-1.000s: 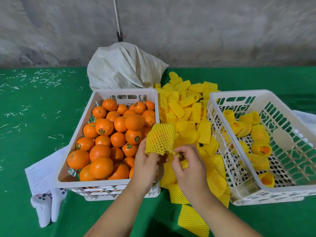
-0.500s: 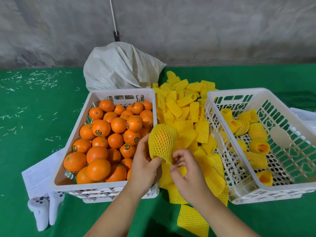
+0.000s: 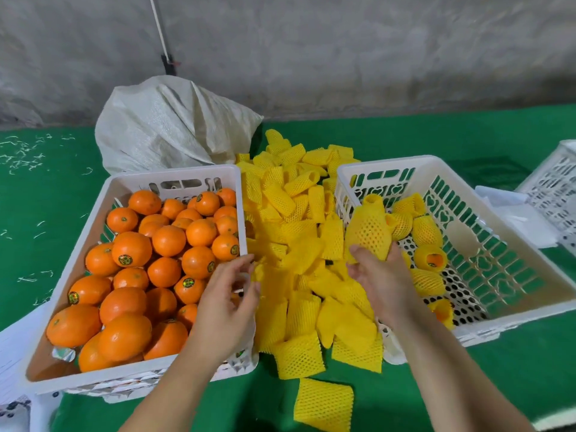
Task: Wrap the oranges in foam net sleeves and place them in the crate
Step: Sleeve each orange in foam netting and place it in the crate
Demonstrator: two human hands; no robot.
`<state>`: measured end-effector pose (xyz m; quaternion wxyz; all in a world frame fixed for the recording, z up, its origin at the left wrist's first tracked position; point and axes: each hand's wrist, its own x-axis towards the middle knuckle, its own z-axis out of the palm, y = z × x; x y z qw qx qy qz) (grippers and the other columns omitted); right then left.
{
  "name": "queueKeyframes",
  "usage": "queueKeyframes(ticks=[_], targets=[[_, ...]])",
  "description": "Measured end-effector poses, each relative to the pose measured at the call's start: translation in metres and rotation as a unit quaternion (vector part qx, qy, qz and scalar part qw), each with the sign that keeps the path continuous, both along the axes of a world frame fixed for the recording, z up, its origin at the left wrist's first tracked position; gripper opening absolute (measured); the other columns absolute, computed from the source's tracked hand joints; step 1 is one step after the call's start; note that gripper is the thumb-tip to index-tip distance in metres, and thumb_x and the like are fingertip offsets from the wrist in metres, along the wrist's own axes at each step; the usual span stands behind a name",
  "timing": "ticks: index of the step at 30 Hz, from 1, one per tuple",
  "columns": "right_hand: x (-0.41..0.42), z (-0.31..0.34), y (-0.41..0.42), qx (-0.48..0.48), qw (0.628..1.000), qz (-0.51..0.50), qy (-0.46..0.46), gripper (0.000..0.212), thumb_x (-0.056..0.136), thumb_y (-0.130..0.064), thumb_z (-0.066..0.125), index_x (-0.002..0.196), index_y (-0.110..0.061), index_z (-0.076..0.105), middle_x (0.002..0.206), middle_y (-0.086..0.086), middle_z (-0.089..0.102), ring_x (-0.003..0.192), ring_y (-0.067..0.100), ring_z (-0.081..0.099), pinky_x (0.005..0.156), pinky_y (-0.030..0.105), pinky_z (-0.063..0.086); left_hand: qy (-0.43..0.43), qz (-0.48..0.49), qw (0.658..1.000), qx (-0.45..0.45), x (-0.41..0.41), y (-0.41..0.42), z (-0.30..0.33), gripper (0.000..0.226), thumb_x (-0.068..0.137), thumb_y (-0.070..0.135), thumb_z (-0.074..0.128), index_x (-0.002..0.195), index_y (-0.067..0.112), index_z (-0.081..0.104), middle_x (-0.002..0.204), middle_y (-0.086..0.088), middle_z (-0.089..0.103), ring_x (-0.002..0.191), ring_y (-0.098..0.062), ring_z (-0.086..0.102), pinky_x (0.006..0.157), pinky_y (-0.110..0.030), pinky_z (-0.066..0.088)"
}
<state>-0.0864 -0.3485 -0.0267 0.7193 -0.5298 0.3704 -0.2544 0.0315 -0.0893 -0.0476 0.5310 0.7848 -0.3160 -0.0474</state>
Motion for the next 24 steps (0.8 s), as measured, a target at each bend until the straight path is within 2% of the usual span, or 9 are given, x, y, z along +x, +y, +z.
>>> queueKeyframes(ticks=[4,7,9,11,13,16,19,21,24], targets=[[-0.008,-0.004,-0.068,-0.140,0.978,-0.061,0.140,0.103,0.093,-0.030,0.071,0.156,-0.047,-0.009,0.134,-0.007,0.058,0.101,0.015,0.065,0.066,0.029,0.060,-0.169,0.066,0.935,0.305,0.061,-0.001,-0.007,0.077,0.099,0.019,0.066,0.166,0.026,0.027,0.169,-0.007,0.029,0.147,-0.035,0.032,0.119,-0.051,0.032],[-0.007,-0.028,-0.076,-0.254,0.929,0.045,0.264,0.091,0.100,-0.034,0.062,0.161,-0.040,-0.006,0.169,0.002,0.021,0.142,0.033,0.043,0.100,0.052,0.051,-0.215,0.078,0.875,0.427,0.072,-0.007,-0.021,0.091,0.095,0.027,0.073,0.167,0.032,0.019,0.162,-0.014,0.033,0.133,-0.043,0.039,0.103,-0.055,0.041],[-0.002,-0.037,-0.070,-0.398,0.821,0.136,0.386,0.081,0.098,-0.042,0.058,0.164,-0.024,0.013,0.171,0.009,0.010,0.152,0.039,0.020,0.117,0.057,0.032,-0.227,0.132,0.883,0.390,0.075,-0.012,-0.025,0.083,0.089,0.014,0.076,0.162,0.028,0.038,0.137,-0.018,0.046,0.110,-0.043,0.045,0.088,-0.055,0.041],[0.003,-0.037,-0.060,-0.553,0.698,0.147,0.430,0.081,0.092,-0.043,0.062,0.160,-0.017,0.025,0.169,0.015,0.009,0.149,0.040,0.017,0.115,0.058,0.031,-0.229,0.164,0.886,0.368,0.080,-0.016,-0.026,0.072,0.090,0.007,0.072,0.155,0.026,0.049,0.128,-0.018,0.049,0.103,-0.041,0.044,0.084,-0.053,0.039],[0.008,-0.036,-0.047,-0.649,0.647,0.125,0.381,0.080,0.086,-0.041,0.066,0.156,-0.024,0.031,0.167,0.018,0.009,0.146,0.042,0.019,0.111,0.060,0.035,-0.233,0.155,0.887,0.367,0.084,-0.017,-0.027,0.064,0.092,0.005,0.067,0.150,0.027,0.051,0.138,-0.012,0.054,0.108,-0.037,0.044,0.086,-0.050,0.037],[0.023,-0.053,-0.023,-0.658,0.661,0.239,0.270,0.053,0.090,-0.044,0.066,0.140,-0.043,0.049,0.170,0.008,-0.004,0.152,0.037,0.004,0.112,0.062,0.025,-0.235,0.142,0.894,0.354,0.085,-0.016,-0.026,0.059,0.092,0.006,0.066,0.145,0.028,0.052,0.139,-0.003,0.057,0.108,-0.033,0.043,0.085,-0.046,0.036],[0.045,-0.076,0.003,-0.496,0.681,0.442,0.308,0.049,0.093,-0.057,0.058,0.141,-0.056,0.046,0.165,-0.011,-0.032,0.151,0.020,-0.025,0.118,0.060,0.005,-0.264,0.154,0.890,0.339,0.081,-0.013,-0.022,0.055,0.086,0.014,0.078,0.137,0.023,0.058,0.128,-0.009,0.057,0.100,-0.037,0.045,0.081,-0.050,0.037],[0.057,-0.084,0.011,-0.427,0.685,0.469,0.358,0.063,0.098,-0.061,0.052,0.156,-0.049,0.031,0.167,-0.014,-0.027,0.153,0.025,-0.021,0.120,0.058,0.004,-0.254,0.161,0.897,0.324,0.077,-0.008,-0.016,0.057,0.085,0.025,0.083,0.136,0.022,0.057,0.127,-0.009,0.056,0.102,-0.036,0.045,0.083,-0.051,0.038],[0.063,-0.078,0.012,-0.393,0.750,0.386,0.366,0.066,0.104,-0.053,0.047,0.162,-0.029,0.026,0.171,-0.015,0.003,0.156,0.028,0.000,0.121,0.054,0.012,-0.192,0.180,0.932,0.248,0.069,0.003,-0.008,0.064,0.085,0.040,0.084,0.136,0.021,0.052,0.125,-0.007,0.054,0.110,-0.030,0.048,0.089,-0.045,0.041]])
